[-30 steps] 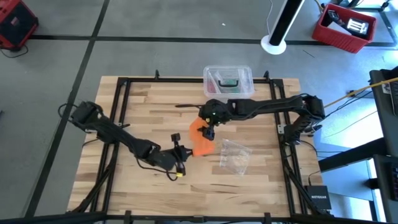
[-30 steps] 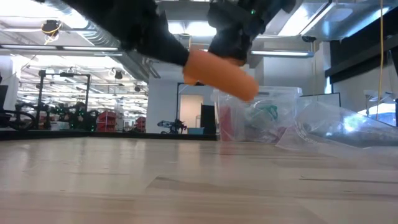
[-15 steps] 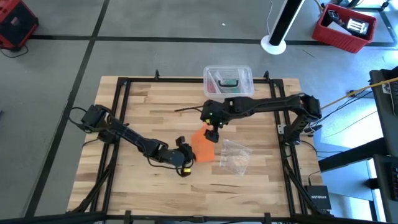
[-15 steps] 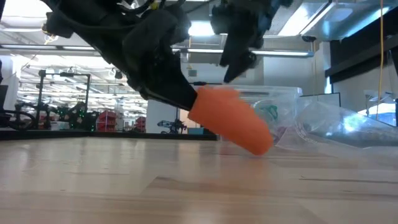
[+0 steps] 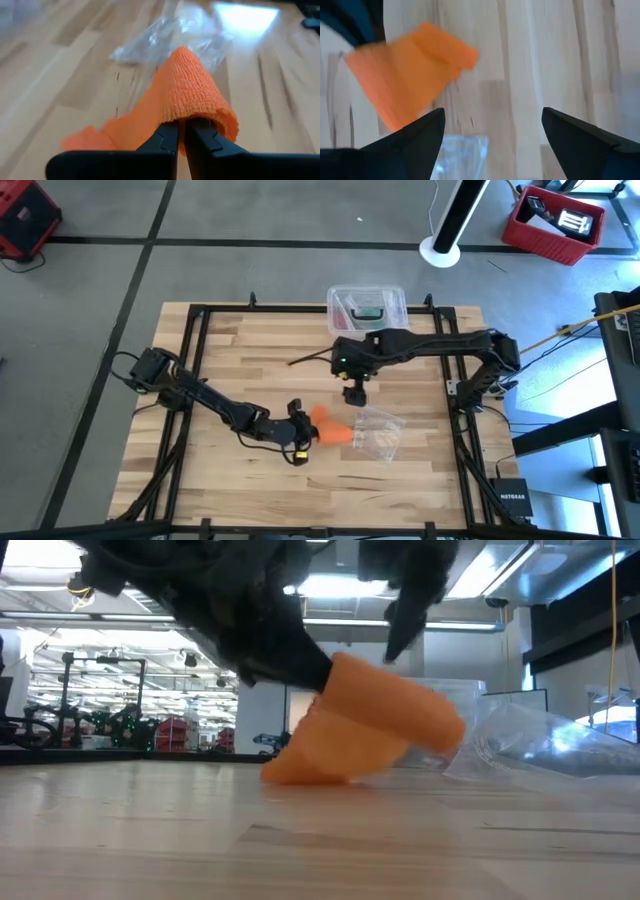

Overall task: Roll bandage
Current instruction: Roll the orange bandage

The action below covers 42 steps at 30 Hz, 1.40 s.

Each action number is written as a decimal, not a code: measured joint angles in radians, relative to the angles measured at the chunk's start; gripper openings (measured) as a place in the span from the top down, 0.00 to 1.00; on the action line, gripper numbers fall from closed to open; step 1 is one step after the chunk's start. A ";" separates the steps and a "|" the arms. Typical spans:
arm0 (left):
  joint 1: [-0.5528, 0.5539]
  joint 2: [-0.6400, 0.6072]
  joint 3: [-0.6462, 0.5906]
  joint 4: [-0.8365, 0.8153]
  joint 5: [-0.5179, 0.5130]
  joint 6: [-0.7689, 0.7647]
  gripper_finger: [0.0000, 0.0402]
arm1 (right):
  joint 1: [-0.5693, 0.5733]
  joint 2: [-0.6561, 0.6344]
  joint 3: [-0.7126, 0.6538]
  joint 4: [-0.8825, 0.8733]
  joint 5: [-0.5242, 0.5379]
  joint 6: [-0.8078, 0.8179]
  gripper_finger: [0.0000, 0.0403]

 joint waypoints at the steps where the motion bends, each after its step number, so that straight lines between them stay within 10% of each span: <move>1: -0.002 -0.015 0.000 0.000 0.000 0.025 0.98 | 0.007 -0.017 0.000 -0.012 0.000 -0.015 0.16; 10: -0.020 -0.266 0.022 -0.121 -0.032 0.289 0.98 | 0.124 -0.211 -0.117 0.033 0.079 -0.128 0.16; 22: 0.051 -0.436 0.023 -0.087 -0.125 0.479 0.98 | 0.138 -0.608 -0.842 0.930 0.063 0.070 0.16; 36: 0.085 -0.430 0.023 0.004 -0.122 0.497 0.98 | 0.137 -0.346 -1.082 1.802 0.186 0.051 0.22; 42: 0.072 -0.430 0.022 -0.052 -0.122 0.479 0.98 | 0.137 -0.305 -1.037 1.862 0.137 -0.018 0.33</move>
